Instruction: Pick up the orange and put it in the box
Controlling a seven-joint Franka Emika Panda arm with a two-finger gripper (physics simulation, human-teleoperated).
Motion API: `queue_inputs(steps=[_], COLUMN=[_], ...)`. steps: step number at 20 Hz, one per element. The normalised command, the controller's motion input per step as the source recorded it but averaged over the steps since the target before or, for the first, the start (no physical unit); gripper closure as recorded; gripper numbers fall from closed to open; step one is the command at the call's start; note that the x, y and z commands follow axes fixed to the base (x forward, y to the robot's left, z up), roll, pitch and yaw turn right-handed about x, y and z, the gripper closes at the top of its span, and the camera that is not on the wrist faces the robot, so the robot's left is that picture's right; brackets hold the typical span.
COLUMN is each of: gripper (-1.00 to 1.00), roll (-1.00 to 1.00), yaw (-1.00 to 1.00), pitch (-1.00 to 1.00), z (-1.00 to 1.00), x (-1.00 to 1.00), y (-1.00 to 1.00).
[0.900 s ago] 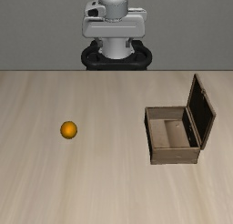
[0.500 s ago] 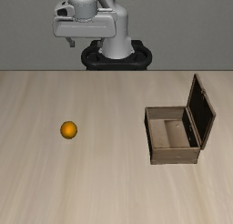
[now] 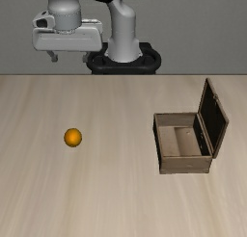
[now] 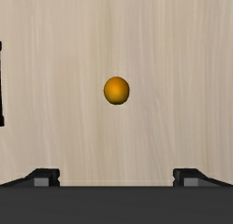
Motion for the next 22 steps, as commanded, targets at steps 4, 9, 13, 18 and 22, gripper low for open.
queue_inputs(steps=[4, 9, 13, 18, 22], gripper=[-1.00, -1.00, -1.00, -1.00, -1.00], roll=[0.00, 0.00, 0.00, 0.00, 0.00], yaw=[0.00, 0.00, 0.00, 0.00, 0.00], pitch=[0.00, 0.00, 0.00, 0.00, 0.00], z=[0.00, -0.40, -1.00, -1.00, -1.00], x=[1.00, 0.20, 0.00, 0.00, 0.00], y=[0.00, 0.00, 0.00, 0.00, 0.00])
